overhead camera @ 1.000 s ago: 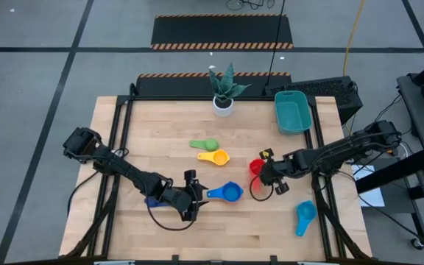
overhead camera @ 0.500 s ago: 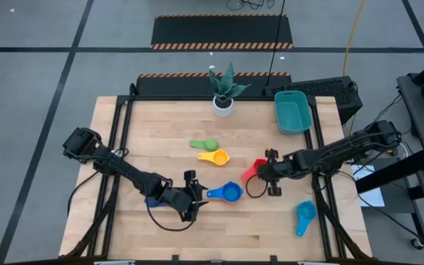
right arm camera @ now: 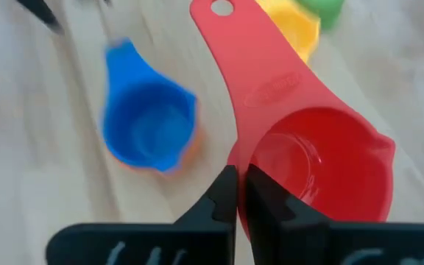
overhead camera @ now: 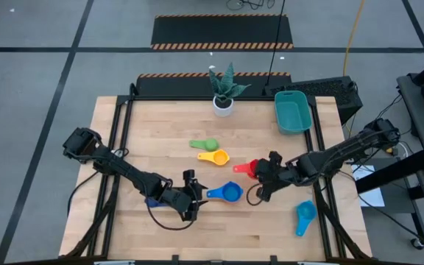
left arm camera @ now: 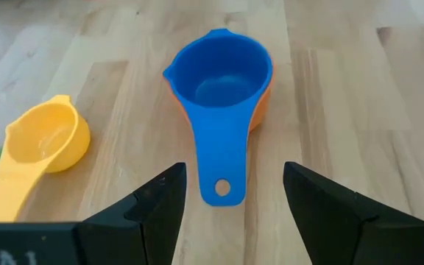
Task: Nest measuring cups in basket
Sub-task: Stack the red measuring cup on top of the blue measuring cup
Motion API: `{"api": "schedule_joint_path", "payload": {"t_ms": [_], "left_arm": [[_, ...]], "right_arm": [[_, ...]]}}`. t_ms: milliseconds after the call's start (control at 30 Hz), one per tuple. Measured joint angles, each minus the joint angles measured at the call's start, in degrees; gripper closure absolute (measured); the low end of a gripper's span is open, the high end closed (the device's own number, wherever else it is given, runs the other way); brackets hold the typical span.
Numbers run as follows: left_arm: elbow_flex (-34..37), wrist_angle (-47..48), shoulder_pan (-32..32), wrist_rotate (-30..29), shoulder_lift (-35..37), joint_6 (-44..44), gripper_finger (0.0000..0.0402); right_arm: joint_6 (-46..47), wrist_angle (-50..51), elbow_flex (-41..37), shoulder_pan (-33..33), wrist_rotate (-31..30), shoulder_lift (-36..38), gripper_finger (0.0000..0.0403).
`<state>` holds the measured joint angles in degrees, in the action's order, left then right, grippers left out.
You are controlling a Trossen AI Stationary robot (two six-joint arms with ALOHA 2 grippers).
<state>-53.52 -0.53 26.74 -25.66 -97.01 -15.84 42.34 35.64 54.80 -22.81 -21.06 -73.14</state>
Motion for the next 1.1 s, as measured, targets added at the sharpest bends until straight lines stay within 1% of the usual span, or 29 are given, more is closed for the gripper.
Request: {"api": "schedule_joint_path", "payload": {"t_ms": [133,233,300,400,600,700,867,1100], "left_arm": [[-0.02,2.60,0.00,-0.47,0.00,-3.01,0.0172],[-0.02,4.63,0.04,-2.54,0.00,-5.34,0.0172],[-0.02,6.11,0.27,-3.57,0.00,-6.40,0.0172],[-0.02,8.56,0.73,-4.63,0.25,-8.18,0.0172],[-0.04,11.56,1.70,-6.13,0.30,-11.77,0.0172],[-0.04,11.97,2.24,-6.08,0.31,-13.03,0.0172],[-0.04,11.30,2.88,-6.08,0.33,-13.91,0.0172],[-0.04,10.98,3.02,-5.93,0.35,-14.92,0.0172]], "right_arm": [[1.96,-0.74,5.74,-3.16,-5.82,-4.82,0.0402],[2.31,-0.84,11.44,-4.24,-6.07,-10.95,0.0402],[5.21,0.02,15.03,-4.50,-6.83,-15.21,0.0402],[6.37,-0.05,20.38,-4.66,-7.41,-20.47,0.0402],[10.03,7.05,28.47,-4.70,-6.55,-28.11,0.0403],[11.22,8.78,30.47,-4.68,-5.38,-29.99,0.0403],[11.31,8.60,30.67,-4.70,-2.82,-31.43,0.0403],[10.80,7.91,29.71,-4.57,-2.67,-31.81,0.0403]]}}
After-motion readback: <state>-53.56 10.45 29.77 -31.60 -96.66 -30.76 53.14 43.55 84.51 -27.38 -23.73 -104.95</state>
